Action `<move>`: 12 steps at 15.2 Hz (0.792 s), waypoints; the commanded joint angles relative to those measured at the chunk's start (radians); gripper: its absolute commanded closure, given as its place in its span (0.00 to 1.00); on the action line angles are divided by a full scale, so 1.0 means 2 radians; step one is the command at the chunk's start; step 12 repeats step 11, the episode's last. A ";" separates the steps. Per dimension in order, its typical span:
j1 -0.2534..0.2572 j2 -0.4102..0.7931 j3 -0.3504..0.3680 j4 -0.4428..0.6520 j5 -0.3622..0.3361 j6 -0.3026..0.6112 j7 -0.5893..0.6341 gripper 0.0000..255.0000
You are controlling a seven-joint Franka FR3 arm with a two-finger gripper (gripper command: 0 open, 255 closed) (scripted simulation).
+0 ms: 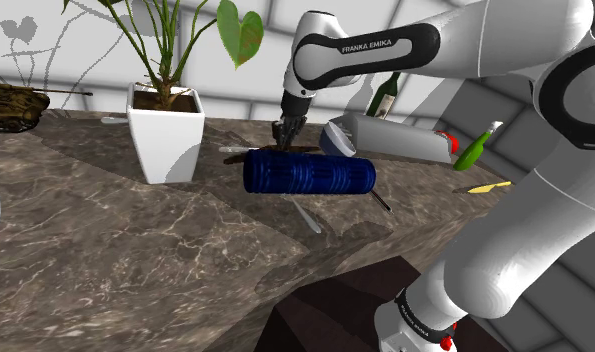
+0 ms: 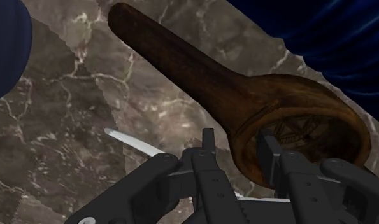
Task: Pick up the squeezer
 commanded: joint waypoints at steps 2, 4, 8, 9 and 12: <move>0.000 -0.006 0.000 0.014 0.000 -0.020 0.000 1.00; 0.000 -0.009 0.000 0.024 0.000 -0.033 0.000 1.00; 0.000 -0.014 0.000 0.045 0.000 -0.059 0.000 1.00; 0.000 -0.015 0.000 0.051 0.001 -0.066 0.000 1.00; 0.000 -0.016 0.000 0.051 0.001 -0.067 0.000 1.00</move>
